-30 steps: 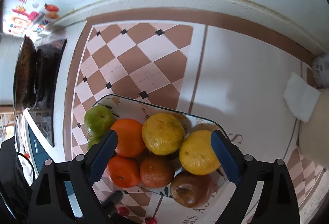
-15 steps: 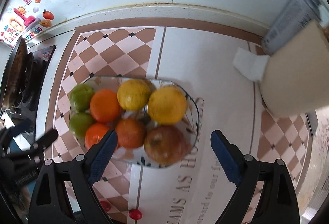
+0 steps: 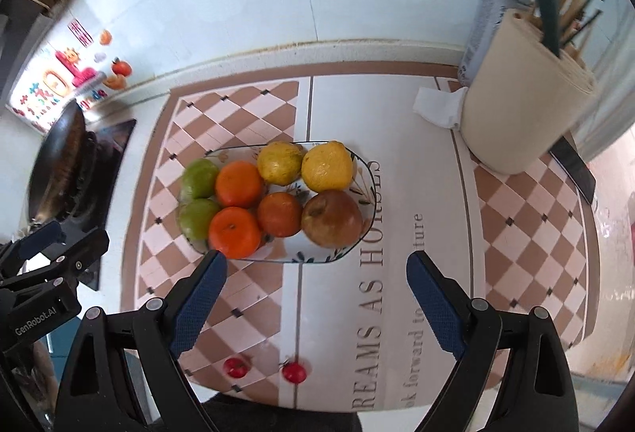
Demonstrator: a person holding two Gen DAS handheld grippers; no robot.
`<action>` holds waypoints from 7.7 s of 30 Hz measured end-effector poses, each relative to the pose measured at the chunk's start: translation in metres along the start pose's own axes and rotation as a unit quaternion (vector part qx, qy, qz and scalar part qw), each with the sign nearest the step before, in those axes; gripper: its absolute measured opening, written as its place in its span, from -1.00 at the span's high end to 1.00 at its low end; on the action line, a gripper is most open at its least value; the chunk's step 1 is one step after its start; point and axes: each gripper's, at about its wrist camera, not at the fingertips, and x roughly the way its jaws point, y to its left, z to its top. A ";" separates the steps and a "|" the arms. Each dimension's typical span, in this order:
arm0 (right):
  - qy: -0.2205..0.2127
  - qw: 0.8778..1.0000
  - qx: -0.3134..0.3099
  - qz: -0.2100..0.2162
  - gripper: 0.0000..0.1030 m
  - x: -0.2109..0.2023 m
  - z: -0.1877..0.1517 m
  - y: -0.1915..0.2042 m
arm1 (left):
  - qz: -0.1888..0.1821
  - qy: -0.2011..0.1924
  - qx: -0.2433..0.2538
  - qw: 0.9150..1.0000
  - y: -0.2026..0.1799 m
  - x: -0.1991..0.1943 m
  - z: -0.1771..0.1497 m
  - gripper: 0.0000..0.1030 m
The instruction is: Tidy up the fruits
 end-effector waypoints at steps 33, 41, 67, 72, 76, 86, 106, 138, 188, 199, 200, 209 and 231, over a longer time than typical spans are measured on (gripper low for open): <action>-0.097 0.995 -0.025 0.015 -0.83 -0.152 -0.082 0.030 | -0.023 -0.078 0.001 0.997 0.003 -0.115 -0.070 -0.78; -0.080 0.996 -0.009 0.036 -0.83 -0.127 -0.084 0.016 | -0.020 -0.071 -0.009 0.997 0.005 -0.104 -0.069 -0.80; 0.182 0.980 0.012 0.081 0.32 0.154 -0.153 0.003 | -0.026 0.233 0.012 0.972 -0.012 0.121 -0.125 -1.00; 0.165 0.984 0.015 0.073 0.36 0.145 -0.154 -0.005 | -0.056 0.236 0.003 0.970 -0.017 0.123 -0.129 -1.00; 0.157 0.985 0.036 0.068 0.36 0.133 -0.152 -0.021 | -0.087 0.242 0.024 0.966 -0.036 0.128 -0.134 -0.80; 0.140 0.986 0.073 0.061 0.36 0.120 -0.144 -0.050 | -0.099 0.273 0.082 0.954 -0.078 0.148 -0.157 0.43; 0.041 0.969 0.146 0.197 0.36 0.135 -0.059 -0.060 | -0.230 0.215 -0.103 0.944 -0.060 0.125 -0.017 0.44; -0.001 0.976 0.054 0.211 -0.10 0.161 -0.040 -0.043 | -0.230 0.272 -0.269 0.895 -0.064 0.187 -0.001 0.30; -0.142 0.989 0.024 -0.035 -0.90 -0.129 -0.131 0.006 | -0.017 -0.070 0.031 0.997 -0.005 -0.094 -0.095 -0.93; -0.183 0.983 0.002 -0.024 -0.90 -0.218 -0.201 0.024 | -0.023 -0.126 0.016 0.992 0.006 -0.172 -0.142 -0.93; -0.187 0.982 0.001 -0.023 -0.90 -0.225 -0.205 0.024 | -0.023 -0.129 0.015 0.991 0.006 -0.177 -0.146 -0.93; -0.219 0.975 -0.016 -0.013 -0.91 -0.281 -0.235 0.019 | -0.024 -0.150 0.003 0.988 0.006 -0.222 -0.179 -0.93; -0.219 0.975 -0.021 -0.009 -0.92 -0.273 -0.216 0.009 | -0.008 -0.149 -0.007 0.989 -0.005 -0.215 -0.176 -0.93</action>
